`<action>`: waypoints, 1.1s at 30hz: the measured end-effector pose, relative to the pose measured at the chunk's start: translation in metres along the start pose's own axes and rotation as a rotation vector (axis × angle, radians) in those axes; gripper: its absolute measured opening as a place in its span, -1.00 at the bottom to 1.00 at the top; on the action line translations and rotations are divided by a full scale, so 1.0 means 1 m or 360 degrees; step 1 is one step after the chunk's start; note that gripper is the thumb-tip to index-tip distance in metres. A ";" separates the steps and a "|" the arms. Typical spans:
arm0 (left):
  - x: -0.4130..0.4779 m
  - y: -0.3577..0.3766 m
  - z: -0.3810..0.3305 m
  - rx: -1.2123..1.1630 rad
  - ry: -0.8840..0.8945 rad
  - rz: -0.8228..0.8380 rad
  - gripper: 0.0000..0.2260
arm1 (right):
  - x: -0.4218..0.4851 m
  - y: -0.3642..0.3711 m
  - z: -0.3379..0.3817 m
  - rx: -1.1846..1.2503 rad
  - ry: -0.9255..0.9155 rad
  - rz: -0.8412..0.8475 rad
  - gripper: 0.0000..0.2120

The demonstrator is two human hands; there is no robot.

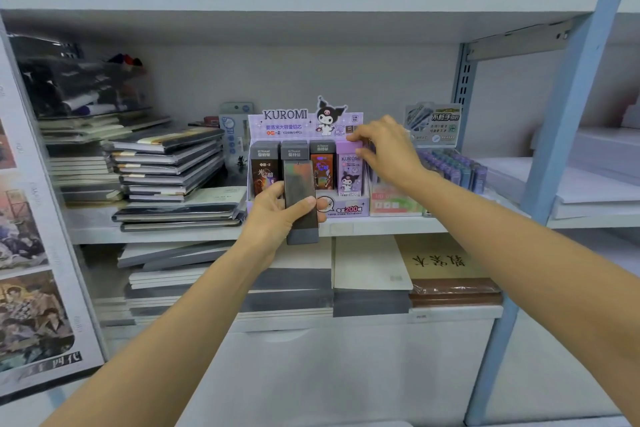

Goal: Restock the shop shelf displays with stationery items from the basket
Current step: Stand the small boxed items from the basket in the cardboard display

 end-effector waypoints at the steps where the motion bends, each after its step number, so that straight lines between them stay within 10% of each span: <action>1: 0.000 0.000 0.001 0.0009 -0.0006 -0.0003 -0.81 | -0.001 0.000 -0.002 -0.0103 -0.0005 0.0012 -0.71; 7: 0.000 0.005 0.005 0.0063 -0.0062 0.0043 -0.73 | -0.015 -0.003 -0.006 -0.0171 -0.0064 0.0009 -0.62; 17: -0.007 0.029 -0.002 0.0187 -0.0071 0.0173 -0.77 | -0.049 0.004 0.033 0.1450 0.0125 0.0398 -0.72; 25: -0.009 0.013 -0.013 0.0009 -0.0184 -0.0191 -0.94 | -0.059 -0.003 0.017 0.1239 0.0042 0.0450 -0.77; 33: -0.011 0.018 -0.017 -0.0241 -0.0255 -0.0088 -0.69 | -0.073 0.006 0.009 0.1204 0.0138 0.0477 -0.83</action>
Point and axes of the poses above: each hand's wrist, its own x-axis towards the middle knuckle, its own y-axis out of the palm, z = x × y, the point moved 4 cm from there along x, towards the middle knuckle, and after that the axes turned 6 degrees about x, right-handed, at the moved point
